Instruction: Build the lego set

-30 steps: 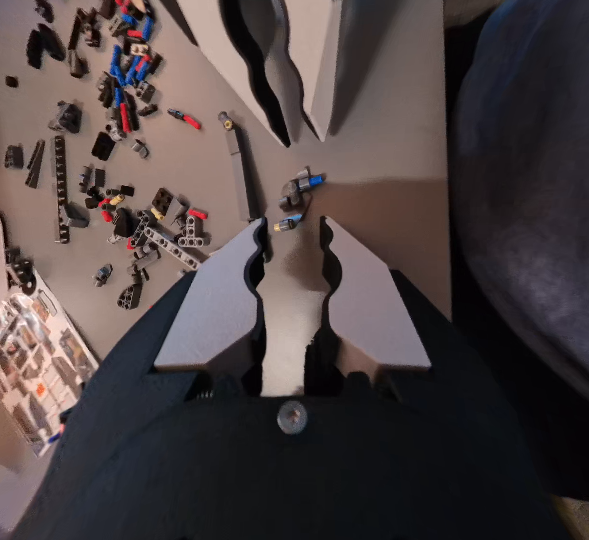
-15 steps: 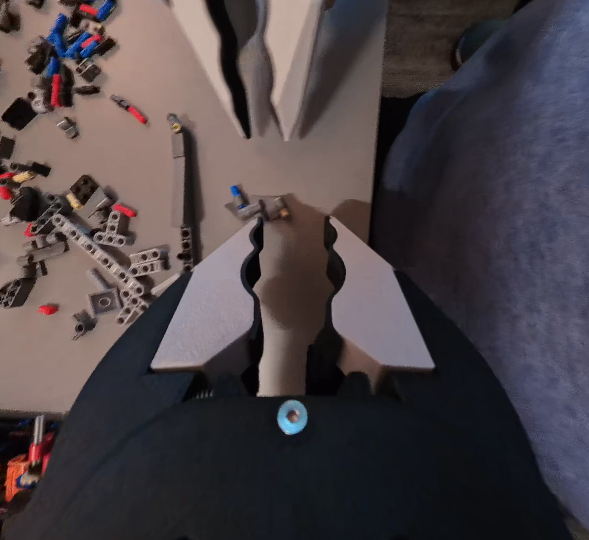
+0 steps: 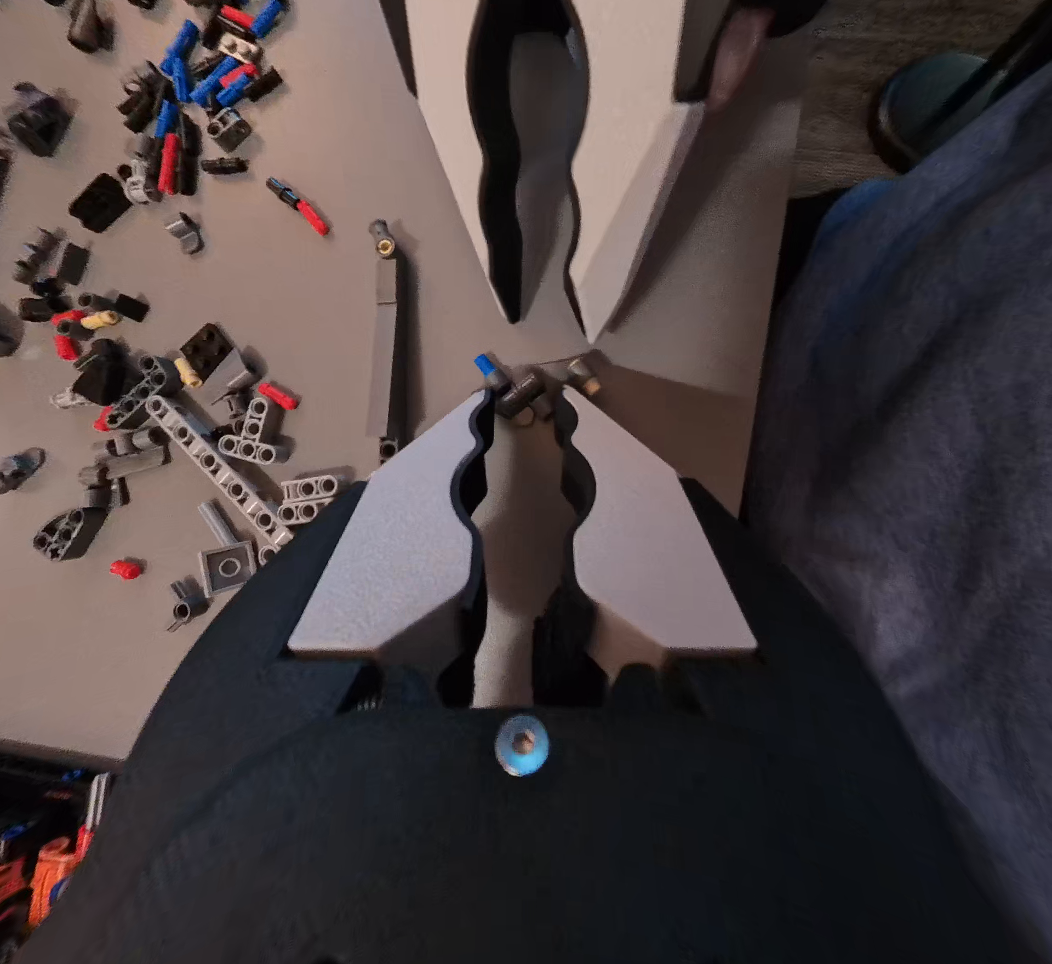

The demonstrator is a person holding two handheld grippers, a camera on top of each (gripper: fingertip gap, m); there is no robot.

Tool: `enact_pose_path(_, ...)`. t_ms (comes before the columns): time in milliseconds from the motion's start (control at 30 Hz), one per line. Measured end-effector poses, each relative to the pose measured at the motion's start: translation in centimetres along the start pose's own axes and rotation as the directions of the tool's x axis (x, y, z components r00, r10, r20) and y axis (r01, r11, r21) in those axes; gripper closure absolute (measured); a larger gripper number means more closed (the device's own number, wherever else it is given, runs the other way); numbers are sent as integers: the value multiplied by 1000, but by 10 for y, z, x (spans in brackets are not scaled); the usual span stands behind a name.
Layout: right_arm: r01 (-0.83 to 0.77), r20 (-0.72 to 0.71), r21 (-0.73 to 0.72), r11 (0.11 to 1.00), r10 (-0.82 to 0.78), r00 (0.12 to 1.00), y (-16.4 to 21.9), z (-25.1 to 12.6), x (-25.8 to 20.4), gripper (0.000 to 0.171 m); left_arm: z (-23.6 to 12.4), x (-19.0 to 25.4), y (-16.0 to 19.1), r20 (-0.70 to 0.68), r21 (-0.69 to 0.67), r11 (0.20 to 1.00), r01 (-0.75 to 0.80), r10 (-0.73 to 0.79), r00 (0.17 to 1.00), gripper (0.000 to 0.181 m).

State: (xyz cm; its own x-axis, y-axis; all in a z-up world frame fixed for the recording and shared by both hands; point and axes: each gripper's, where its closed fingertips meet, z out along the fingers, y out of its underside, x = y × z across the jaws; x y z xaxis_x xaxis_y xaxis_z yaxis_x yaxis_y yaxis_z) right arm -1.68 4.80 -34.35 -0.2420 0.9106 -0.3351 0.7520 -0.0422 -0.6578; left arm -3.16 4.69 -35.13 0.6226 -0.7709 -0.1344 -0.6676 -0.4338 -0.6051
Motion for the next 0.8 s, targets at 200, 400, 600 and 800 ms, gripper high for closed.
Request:
enact_pose_path(200,-59,47,2,998,59,997,1,0,-5,140,3,-5,-3,124,8,1000,0,-1,992,165)
enact_pose_path(400,-53,-42,4,999,53,998,0,1,5,142,9,-10,-10,174,39,995,89,-94,980,165)
enact_pose_path(600,-40,-38,-4,999,40,998,2,2,5,152,8,-10,-12,153,82,986,144,-155,976,165)
enact_pose_path(800,30,-71,-27,999,-32,997,4,3,7,159,-1,-10,-11,85,119,977,176,-186,979,162)
